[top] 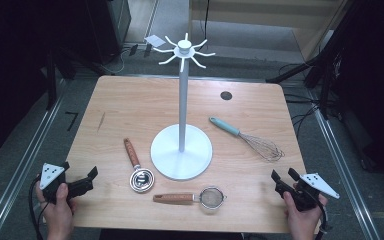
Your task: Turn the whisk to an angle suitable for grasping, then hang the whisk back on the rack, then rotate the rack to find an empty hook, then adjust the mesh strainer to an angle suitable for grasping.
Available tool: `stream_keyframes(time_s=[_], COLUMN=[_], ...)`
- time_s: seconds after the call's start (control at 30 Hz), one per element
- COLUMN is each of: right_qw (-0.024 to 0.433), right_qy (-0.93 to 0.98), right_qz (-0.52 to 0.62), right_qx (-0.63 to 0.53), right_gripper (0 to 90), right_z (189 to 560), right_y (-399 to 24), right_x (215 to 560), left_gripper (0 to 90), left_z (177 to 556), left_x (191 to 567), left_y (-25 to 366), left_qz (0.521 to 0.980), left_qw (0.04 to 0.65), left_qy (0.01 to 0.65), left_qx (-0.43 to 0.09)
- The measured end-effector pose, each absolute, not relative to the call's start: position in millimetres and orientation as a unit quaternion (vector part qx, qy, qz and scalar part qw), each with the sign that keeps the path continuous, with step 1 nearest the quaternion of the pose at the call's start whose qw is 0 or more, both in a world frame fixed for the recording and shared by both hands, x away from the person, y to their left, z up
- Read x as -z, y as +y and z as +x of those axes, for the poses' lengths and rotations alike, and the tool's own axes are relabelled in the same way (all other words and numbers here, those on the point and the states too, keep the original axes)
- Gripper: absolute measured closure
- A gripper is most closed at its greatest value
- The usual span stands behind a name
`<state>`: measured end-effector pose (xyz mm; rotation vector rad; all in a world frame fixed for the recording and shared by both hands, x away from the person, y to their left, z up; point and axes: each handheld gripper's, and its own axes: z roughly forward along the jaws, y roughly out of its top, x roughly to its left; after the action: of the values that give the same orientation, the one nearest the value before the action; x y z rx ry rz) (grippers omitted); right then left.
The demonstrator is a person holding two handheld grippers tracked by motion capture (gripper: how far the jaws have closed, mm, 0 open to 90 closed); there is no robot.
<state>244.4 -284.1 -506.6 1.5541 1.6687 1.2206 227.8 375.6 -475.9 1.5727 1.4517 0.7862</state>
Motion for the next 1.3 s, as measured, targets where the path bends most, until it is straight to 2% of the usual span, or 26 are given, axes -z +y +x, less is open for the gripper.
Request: stream_keyframes(time_s=[0.2,0.27,0.3,0.37,0.43,0.67,0.8,0.87,1.03,1.13,1.27,1.3], right_qw=[0.235,0.224,0.224,0.201,0.182,0.173,0.191,0.181,0.168,0.162,0.176,0.172], right_qy=[0.630,0.628,0.628,0.637,0.647,0.699,0.725,0.732,0.756,0.780,0.801,0.807], right_qz=[0.564,0.568,0.568,0.549,0.522,0.490,0.480,0.485,0.468,0.454,0.426,0.421], right_qx=[-0.480,-0.482,-0.482,-0.503,-0.525,-0.492,-0.456,-0.442,-0.426,-0.400,-0.383,-0.377], right_gripper=[34.0,25.4,25.4,14.2,13.9,21.4,31.6,35.8,36.5,43.7,44.1,40.8], right_z=[245,240,240,239,239,245,249,257,270,281,290,291], right_y=[-293,-296,-296,-299,-300,-285,-277,-277,-272,-265,-256,-253], right_x=[507,506,506,507,507,505,499,498,495,485,469,465], left_gripper=[0.0,0.0,0.0,0.0,0.0,0.0,0.0,0.0,0.0,0.0,0.0,0.0], left_z=[231,233,233,235,238,239,243,242,241,240,240,240], left_x=[478,478,478,480,481,481,482,482,482,482,483,483], left_y=[371,367,367,363,360,360,360,359,356,355,355,355], left_qz=[0.635,0.640,0.640,0.646,0.650,0.650,0.658,0.656,0.662,0.665,0.666,0.668], left_qw=[0.406,0.406,0.406,0.396,0.391,0.387,0.385,0.386,0.380,0.378,0.380,0.379], left_qy=[0.586,0.583,0.583,0.579,0.577,0.580,0.575,0.573,0.566,0.562,0.560,0.559], left_qx=[-0.298,-0.292,-0.292,-0.301,-0.303,-0.304,-0.298,-0.304,-0.311,-0.314,-0.313,-0.313])
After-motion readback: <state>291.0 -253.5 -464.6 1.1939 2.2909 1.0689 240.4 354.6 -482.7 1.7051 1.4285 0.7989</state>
